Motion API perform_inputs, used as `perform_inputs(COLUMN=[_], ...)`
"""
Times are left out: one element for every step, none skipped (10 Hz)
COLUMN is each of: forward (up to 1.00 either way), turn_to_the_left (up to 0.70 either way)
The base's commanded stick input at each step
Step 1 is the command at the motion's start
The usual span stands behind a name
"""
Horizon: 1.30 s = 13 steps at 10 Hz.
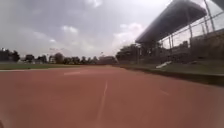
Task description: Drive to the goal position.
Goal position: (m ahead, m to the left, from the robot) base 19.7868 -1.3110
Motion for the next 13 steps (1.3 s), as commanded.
perform_inputs(forward=[0.45,0.45,0.45,0.45,0.45,0.45,0.45,0.45,0.45,0.45,0.45,0.45,0.45], turn_to_the_left=[0.0,0.0,0.0,0.0,0.0,0.0,0.0,0.0,0.0,0.0,0.0,0.0,0.0])
